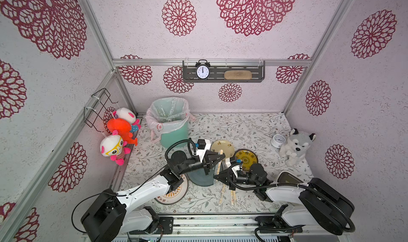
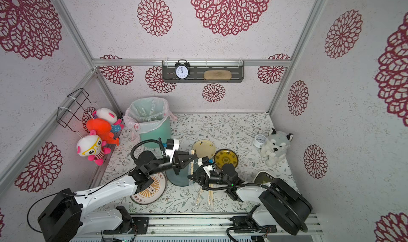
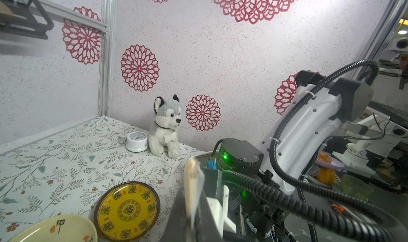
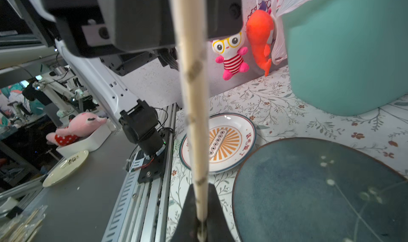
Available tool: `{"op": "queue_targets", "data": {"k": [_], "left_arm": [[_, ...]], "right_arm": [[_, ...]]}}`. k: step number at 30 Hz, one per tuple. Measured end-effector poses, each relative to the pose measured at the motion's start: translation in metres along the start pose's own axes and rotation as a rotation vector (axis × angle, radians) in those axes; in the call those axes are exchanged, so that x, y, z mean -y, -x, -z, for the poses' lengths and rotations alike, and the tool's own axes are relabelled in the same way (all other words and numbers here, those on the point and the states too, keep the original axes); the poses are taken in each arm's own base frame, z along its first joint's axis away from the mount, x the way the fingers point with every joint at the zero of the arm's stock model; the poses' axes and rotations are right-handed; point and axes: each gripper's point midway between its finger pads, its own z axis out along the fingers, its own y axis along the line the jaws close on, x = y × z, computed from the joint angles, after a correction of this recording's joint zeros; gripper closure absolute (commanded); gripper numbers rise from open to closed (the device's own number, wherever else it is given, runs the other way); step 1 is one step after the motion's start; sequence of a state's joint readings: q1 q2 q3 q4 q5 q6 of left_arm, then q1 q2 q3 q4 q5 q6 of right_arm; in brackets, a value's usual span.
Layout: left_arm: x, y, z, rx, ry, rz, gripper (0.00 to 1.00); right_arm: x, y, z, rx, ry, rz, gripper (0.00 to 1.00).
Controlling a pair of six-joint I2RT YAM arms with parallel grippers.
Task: Remove the packaging of disposable chopsticks
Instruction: Remove the packet bag from the disposable chopsticks.
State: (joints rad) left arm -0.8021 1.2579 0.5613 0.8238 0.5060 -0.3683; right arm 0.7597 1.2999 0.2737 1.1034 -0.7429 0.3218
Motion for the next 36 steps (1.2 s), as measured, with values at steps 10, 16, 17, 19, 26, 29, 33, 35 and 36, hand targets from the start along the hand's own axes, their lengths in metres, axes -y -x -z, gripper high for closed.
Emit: {"op": "queue_targets", "data": {"k": [10, 16, 17, 19, 26, 29, 33, 35, 36], "left_arm": [[-0.002, -0.025, -0.017, 0.060, -0.070, 0.029, 1.00], [-0.007, -0.016, -0.001, 0.080, -0.041, 0.013, 1.00], [-0.009, -0.014, -0.001, 0.085, -0.036, 0.015, 1.00], [-0.009, -0.009, -0.005, 0.100, -0.036, 0.013, 0.98], [-0.004, -0.002, 0.003, 0.133, -0.133, 0.001, 0.99], [-0.002, -0.002, -0.007, 0.116, -0.161, -0.014, 0.97], [0.007, 0.004, -0.017, 0.120, -0.183, -0.050, 0.92], [0.007, 0.003, -0.018, 0.114, -0.177, -0.063, 0.91], [0.005, 0.002, -0.018, 0.114, -0.168, -0.065, 0.92]], "right_arm": [[0.009, -0.021, 0.025, -0.132, -0.166, -0.027, 1.00], [0.010, -0.014, 0.027, -0.135, -0.174, 0.008, 1.00], [0.011, -0.009, 0.027, -0.129, -0.178, 0.014, 1.00], [0.013, -0.003, 0.026, -0.120, -0.184, 0.023, 1.00], [0.006, 0.003, 0.024, -0.122, -0.135, 0.025, 1.00], [0.005, 0.008, 0.024, -0.123, -0.128, 0.018, 1.00], [0.001, 0.024, 0.021, -0.101, -0.101, 0.034, 1.00], [-0.001, 0.029, 0.020, -0.098, -0.092, 0.037, 1.00], [-0.002, 0.029, 0.020, -0.102, -0.090, 0.030, 1.00]]}}
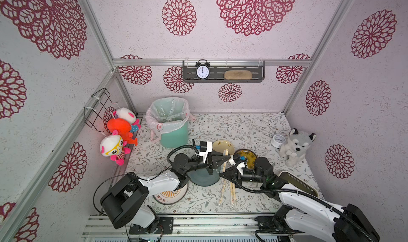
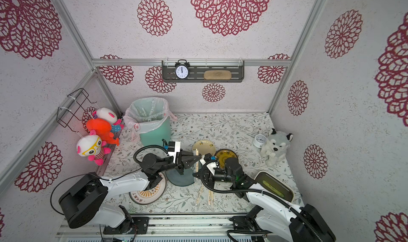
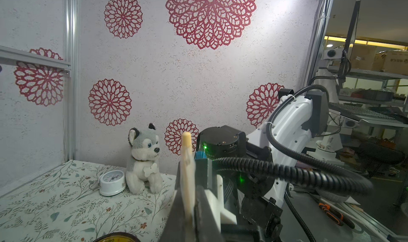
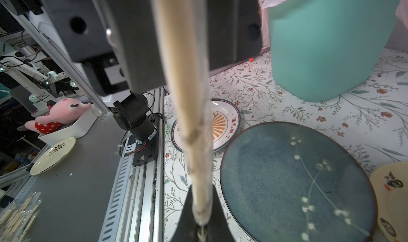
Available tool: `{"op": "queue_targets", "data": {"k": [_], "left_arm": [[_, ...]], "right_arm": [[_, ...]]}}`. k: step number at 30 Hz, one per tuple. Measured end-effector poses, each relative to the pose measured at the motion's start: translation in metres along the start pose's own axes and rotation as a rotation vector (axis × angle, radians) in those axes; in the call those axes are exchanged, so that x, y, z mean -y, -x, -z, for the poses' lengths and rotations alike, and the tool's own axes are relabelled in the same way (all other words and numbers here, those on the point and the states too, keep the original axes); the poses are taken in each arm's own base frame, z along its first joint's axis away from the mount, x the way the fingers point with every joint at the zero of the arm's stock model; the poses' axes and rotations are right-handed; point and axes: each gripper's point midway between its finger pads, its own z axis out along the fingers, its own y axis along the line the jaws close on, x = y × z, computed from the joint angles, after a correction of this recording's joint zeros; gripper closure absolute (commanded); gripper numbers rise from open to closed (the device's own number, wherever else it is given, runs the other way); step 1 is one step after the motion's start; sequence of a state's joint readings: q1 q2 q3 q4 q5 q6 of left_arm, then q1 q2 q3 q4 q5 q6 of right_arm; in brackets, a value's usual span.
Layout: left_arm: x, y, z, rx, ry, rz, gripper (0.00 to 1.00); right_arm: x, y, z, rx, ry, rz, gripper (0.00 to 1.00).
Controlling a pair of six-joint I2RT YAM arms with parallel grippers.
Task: Remove the packaging of disposable chopsticks
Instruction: Remove the packet bag from the disposable chopsticks.
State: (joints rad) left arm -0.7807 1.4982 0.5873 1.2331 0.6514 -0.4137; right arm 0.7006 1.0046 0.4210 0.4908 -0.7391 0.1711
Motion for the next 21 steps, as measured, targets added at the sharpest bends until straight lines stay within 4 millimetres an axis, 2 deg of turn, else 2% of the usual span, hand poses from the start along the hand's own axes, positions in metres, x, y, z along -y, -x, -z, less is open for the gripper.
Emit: {"op": "queue_targets", "data": {"k": [3, 7, 9, 10, 12, 13, 14, 15, 16, 19, 21], "left_arm": [[-0.006, -0.006, 0.003, 0.014, 0.014, 0.003, 0.90], [-0.020, -0.030, 0.019, -0.016, 0.035, 0.046, 0.81], [-0.014, -0.056, 0.025, -0.098, 0.000, 0.080, 0.74], [-0.011, -0.066, 0.023, -0.121, -0.006, 0.099, 0.75], [-0.012, -0.064, 0.018, -0.122, -0.011, 0.084, 0.76], [-0.012, -0.062, 0.018, -0.119, -0.013, 0.079, 0.80], [-0.011, -0.060, 0.018, -0.116, -0.016, 0.078, 0.90], [-0.008, -0.059, 0.019, -0.115, -0.022, 0.075, 0.94], [-0.006, -0.057, 0.020, -0.115, -0.024, 0.077, 0.94], [0.000, -0.049, 0.023, -0.115, -0.027, 0.074, 0.82], [0.000, -0.043, 0.025, -0.121, -0.019, 0.059, 0.83]], "right_arm": [[0.003, -0.004, 0.001, -0.022, -0.014, -0.030, 1.00], [0.009, -0.017, 0.002, -0.067, -0.042, -0.087, 1.00], [0.010, -0.001, 0.003, -0.031, -0.062, -0.084, 1.00], [0.013, 0.009, 0.005, -0.018, -0.078, -0.070, 1.00], [0.016, 0.012, 0.009, -0.009, -0.095, -0.075, 1.00], [0.016, 0.014, 0.009, -0.004, -0.095, -0.070, 1.00], [0.015, 0.015, 0.009, -0.001, -0.094, -0.067, 1.00], [0.015, 0.015, 0.009, 0.002, -0.092, -0.063, 1.00], [0.014, 0.017, 0.009, 0.006, -0.089, -0.047, 1.00], [0.009, 0.022, 0.007, 0.020, -0.072, -0.004, 1.00], [0.006, 0.027, 0.007, 0.034, -0.061, 0.007, 1.00]]}}
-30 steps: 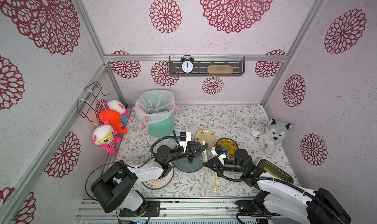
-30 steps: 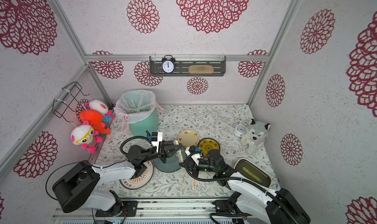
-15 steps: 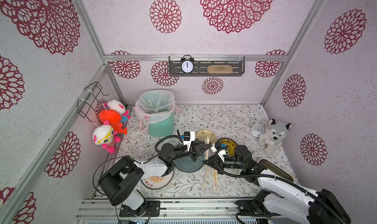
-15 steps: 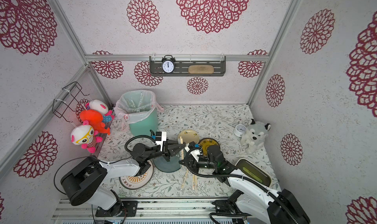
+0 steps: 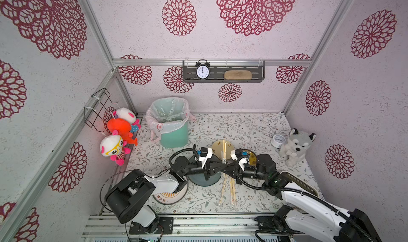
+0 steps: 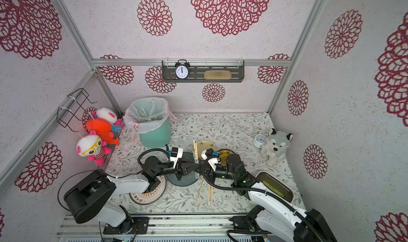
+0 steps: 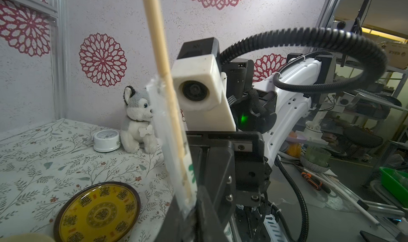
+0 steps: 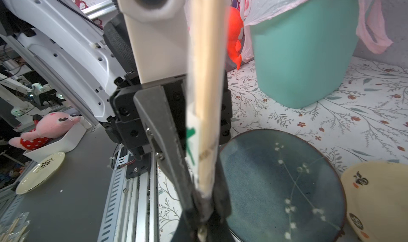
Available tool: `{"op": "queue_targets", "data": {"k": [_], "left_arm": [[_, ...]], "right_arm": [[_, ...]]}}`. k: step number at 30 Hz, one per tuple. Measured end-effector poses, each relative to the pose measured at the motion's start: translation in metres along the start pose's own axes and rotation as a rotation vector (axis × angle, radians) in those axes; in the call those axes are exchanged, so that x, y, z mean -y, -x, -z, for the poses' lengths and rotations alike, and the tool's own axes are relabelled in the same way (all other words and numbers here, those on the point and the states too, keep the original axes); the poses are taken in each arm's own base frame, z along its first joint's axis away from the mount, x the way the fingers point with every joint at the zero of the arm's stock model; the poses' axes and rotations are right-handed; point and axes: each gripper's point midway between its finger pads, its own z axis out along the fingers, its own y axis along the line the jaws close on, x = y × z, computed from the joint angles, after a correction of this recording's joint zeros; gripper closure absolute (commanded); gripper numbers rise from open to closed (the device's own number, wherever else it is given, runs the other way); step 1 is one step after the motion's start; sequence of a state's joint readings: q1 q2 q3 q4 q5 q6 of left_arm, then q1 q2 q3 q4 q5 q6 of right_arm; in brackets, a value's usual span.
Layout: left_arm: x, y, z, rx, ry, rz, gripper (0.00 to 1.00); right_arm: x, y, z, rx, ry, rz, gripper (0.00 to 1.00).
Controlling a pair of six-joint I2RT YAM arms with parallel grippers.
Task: Remove the packaging of disposable chopsticks
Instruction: Remove the packet bag from the disposable chopsticks.
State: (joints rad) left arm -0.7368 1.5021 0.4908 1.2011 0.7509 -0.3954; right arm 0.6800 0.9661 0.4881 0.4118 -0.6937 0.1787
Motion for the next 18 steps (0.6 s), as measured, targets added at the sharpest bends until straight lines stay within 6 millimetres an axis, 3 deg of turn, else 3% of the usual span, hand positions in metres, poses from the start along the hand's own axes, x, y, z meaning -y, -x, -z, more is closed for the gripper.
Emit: {"op": "queue_targets", "data": {"k": [2, 4, 8, 13, 18], "left_arm": [[0.001, 0.005, 0.002, -0.005, 0.006, -0.009, 0.78], [0.001, 0.012, 0.001, -0.011, 0.008, -0.023, 0.60], [0.002, 0.029, 0.000, -0.025, 0.008, -0.037, 0.40], [0.002, 0.019, 0.000, -0.136, 0.016, 0.010, 0.36], [0.008, 0.046, -0.005, -0.132, -0.007, -0.021, 0.33]], "right_arm": [[-0.002, 0.006, 0.000, 0.022, 0.008, 0.014, 1.00], [-0.006, 0.012, 0.001, 0.043, 0.023, 0.030, 1.00], [-0.013, 0.029, 0.006, 0.111, 0.037, 0.073, 1.00], [-0.037, 0.078, 0.025, 0.298, 0.069, 0.221, 1.00], [-0.043, 0.091, 0.032, 0.356, 0.069, 0.260, 1.00]]}}
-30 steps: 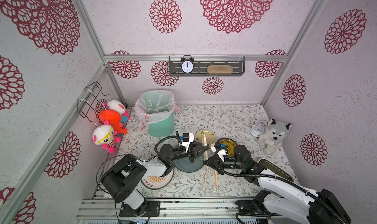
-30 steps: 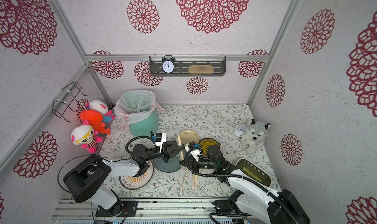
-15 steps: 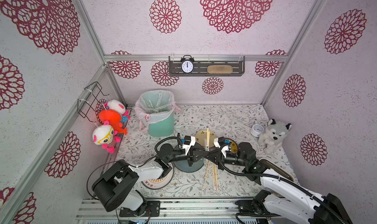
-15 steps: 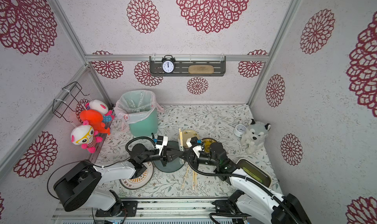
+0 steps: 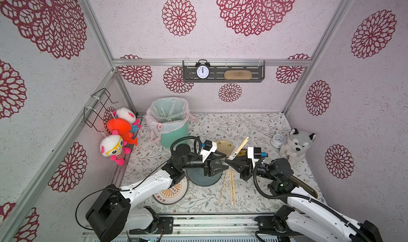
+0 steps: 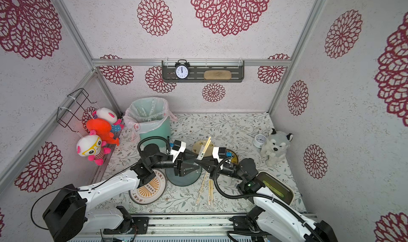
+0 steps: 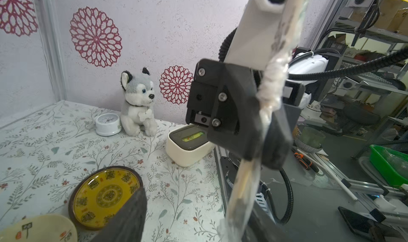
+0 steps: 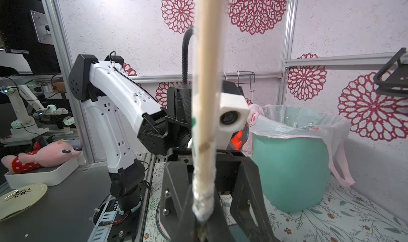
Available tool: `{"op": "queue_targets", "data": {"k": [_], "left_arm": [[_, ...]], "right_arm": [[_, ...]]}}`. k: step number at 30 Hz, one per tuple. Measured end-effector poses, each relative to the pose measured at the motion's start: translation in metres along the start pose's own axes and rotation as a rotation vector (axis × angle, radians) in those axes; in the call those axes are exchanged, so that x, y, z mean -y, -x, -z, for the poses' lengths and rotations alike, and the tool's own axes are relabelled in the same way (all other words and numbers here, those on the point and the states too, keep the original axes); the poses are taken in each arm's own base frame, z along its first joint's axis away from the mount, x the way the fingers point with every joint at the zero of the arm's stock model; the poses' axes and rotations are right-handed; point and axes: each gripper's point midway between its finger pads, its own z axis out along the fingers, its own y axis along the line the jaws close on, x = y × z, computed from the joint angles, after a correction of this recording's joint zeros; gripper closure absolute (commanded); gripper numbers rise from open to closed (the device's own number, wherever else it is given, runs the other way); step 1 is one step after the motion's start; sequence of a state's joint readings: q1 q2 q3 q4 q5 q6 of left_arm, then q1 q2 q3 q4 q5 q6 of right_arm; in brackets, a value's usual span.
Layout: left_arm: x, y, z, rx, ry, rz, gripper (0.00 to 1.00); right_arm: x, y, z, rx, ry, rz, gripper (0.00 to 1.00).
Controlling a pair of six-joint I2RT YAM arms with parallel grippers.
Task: Remove the packaging of disposable chopsticks
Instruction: Remove the packet bag from the disposable chopsticks.
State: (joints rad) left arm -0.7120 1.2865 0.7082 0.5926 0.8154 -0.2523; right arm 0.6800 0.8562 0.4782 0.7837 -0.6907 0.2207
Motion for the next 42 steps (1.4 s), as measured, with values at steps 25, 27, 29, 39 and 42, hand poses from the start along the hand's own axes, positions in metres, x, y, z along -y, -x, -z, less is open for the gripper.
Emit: {"op": "queue_targets", "data": {"k": [25, 27, 29, 39, 42], "left_arm": [[-0.012, 0.065, 0.000, 0.049, 0.045, -0.100, 0.28], [-0.010, 0.073, -0.002, 0.059, 0.029, -0.109, 0.28], [-0.007, 0.079, -0.004, 0.068, 0.003, -0.115, 0.34], [-0.005, 0.070, -0.011, 0.042, -0.060, -0.078, 0.74], [-0.006, 0.063, -0.011, 0.034, -0.066, -0.066, 0.74]], "right_arm": [[0.007, -0.056, -0.009, -0.113, 0.025, -0.112, 1.00], [0.008, -0.061, -0.009, -0.126, 0.027, -0.122, 1.00], [0.009, -0.064, -0.010, -0.133, 0.026, -0.128, 1.00], [0.011, -0.070, -0.008, -0.144, 0.008, -0.139, 1.00], [0.012, -0.069, -0.007, -0.144, 0.000, -0.140, 1.00]]}}
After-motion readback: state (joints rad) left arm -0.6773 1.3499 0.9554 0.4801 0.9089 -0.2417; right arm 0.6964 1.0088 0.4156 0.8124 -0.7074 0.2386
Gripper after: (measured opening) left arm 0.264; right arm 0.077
